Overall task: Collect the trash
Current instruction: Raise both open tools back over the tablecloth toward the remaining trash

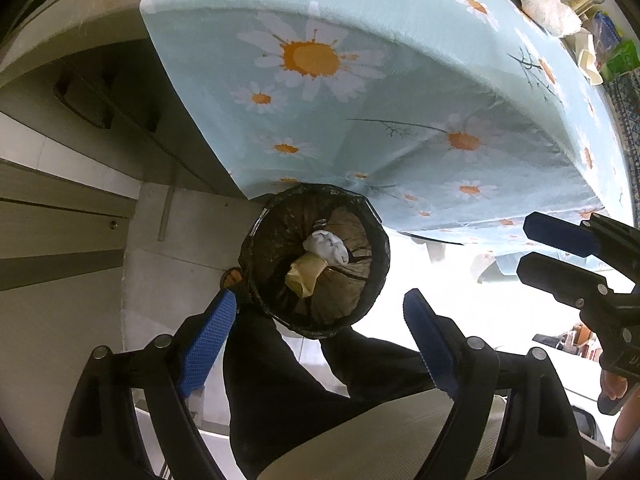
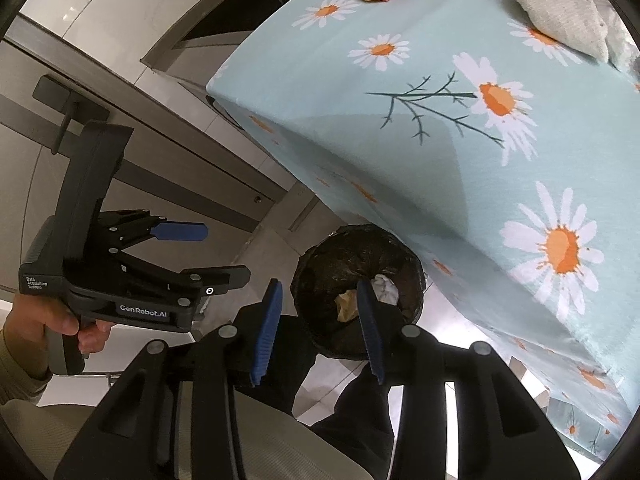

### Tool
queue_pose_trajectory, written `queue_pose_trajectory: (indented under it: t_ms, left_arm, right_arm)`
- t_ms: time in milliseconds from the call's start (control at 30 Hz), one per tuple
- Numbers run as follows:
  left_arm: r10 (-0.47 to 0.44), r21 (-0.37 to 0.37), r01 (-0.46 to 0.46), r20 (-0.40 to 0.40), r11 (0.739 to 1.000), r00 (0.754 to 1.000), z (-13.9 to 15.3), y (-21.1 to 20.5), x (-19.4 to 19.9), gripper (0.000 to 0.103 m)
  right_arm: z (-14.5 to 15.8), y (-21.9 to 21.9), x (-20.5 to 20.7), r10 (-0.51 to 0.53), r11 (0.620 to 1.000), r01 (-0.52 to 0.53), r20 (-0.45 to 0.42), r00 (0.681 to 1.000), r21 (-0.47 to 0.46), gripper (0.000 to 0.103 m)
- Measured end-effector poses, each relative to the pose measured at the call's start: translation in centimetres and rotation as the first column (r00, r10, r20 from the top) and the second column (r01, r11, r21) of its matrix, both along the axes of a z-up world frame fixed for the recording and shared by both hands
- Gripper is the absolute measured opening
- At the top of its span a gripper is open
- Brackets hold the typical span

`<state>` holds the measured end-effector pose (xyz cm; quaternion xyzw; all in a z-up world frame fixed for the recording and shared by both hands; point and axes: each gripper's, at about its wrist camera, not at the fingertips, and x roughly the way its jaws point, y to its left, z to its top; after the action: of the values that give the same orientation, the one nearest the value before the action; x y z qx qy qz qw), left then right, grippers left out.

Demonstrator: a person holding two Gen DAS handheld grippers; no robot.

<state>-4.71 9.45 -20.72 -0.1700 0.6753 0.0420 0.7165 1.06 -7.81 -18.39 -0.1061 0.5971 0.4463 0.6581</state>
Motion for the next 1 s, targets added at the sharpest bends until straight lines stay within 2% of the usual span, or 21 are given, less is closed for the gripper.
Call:
queue_pose_trajectory:
  t_ms: [167,200,433,700,1000]
  left_arm:
    - [-0.008,0.003,0.008,0.02,1.0,1.0,1.2,-0.3,0.3,0.083]
    - [-0.009,0.007,0.008,0.027,1.0,1.0,1.6,-0.3,0.4,0.083]
    - [-0.016,0.023,0.014,0.077,1.0,0.997,5.1,-1.0,1.3,0.083]
    - [-0.056,0.119,0.037,0.155,0.992,0.986,9.9,-2.9,3.8,0.083]
    - [-0.127,0.182,0.084,0.242,0.98,0.962,13.9,-4.8,7.8,0.083]
  right_arm:
    - [1.0,-0.8,0.4,-0.012,1.0,0.011,0.009,1.0,0.027,0.041]
    - [1.2,-1.0,0.5,-0.017,0.999,0.016,0.01,1.0,0.033,0.044]
    - [3.8,-3.4,1.6,-0.06,0.992,0.057,0.026,0.998,0.109,0.044]
    - [7.3,-7.4,3.7,-0.149,0.966,0.129,0.073,0.986,0.226,0.045]
    - [9.4,-11.3,7.0,-0.286,0.93,0.244,0.125,0.95,0.276,0.048]
